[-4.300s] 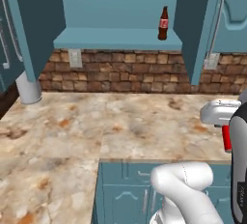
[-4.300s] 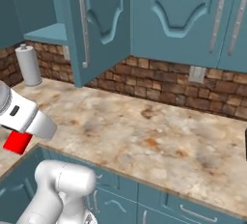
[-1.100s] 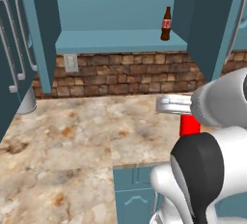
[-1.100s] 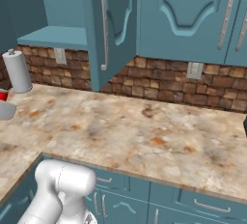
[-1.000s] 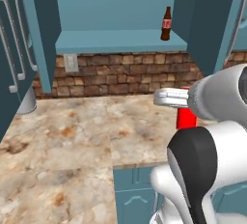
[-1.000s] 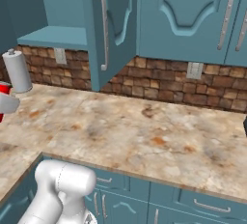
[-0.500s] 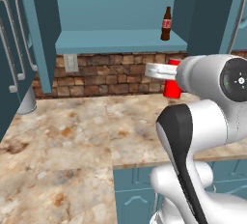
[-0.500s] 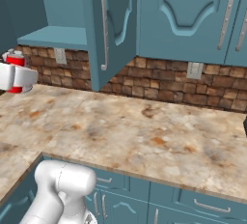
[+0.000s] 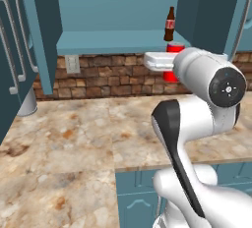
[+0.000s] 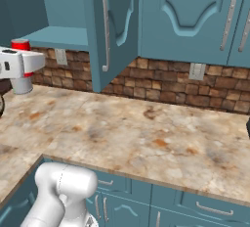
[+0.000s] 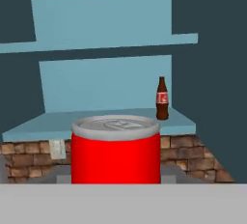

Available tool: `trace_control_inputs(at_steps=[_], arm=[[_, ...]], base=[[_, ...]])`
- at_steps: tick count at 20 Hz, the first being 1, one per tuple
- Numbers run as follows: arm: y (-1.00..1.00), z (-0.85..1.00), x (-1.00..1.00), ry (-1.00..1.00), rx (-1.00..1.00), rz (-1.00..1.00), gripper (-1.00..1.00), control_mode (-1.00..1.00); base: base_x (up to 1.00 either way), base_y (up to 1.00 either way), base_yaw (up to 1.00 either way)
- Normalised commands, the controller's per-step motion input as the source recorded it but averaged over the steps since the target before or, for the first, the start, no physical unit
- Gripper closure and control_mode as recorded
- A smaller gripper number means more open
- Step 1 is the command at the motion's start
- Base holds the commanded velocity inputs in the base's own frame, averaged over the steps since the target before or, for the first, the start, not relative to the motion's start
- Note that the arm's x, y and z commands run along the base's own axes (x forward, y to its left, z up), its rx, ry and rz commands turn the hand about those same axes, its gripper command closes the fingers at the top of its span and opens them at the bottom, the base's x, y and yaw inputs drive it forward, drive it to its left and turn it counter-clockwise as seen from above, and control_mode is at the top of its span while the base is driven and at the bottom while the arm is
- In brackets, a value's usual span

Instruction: Sort all alcoholic drinks to one cabinet, and non-alcoholic drinks to the other.

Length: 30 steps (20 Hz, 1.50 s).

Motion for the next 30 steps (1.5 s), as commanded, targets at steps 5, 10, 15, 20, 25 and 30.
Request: trace_control_inputs(at_steps=[5, 10, 15, 20, 25, 30], arm=[[0.00, 0.43, 0.28, -0.01, -0.11, 0.00, 1.00, -1.00], [0.00, 0.39, 0.38, 0.00, -0.07, 0.00, 1.00, -1.00], [0.00, 0.09, 0.40, -0.01, -0.02, 0.00, 1.00, -1.00], [-0.06, 0.00, 0.27, -0.11, 0.00, 0.00, 1.00, -1.00], [-0.08, 0.00, 0.23, -0.11, 0.00, 0.00, 1.00, -1.00], [-0.21, 0.00, 0.17, -0.02, 0.01, 0.00, 1.00, -1.00]], base=[[0.00, 0.00, 0.00], [0.00, 0.00, 0.00], [0.00, 0.00, 0.00], [0.00, 0.00, 0.00], [0.00, 0.00, 0.00], [0.00, 0.00, 0.00]])
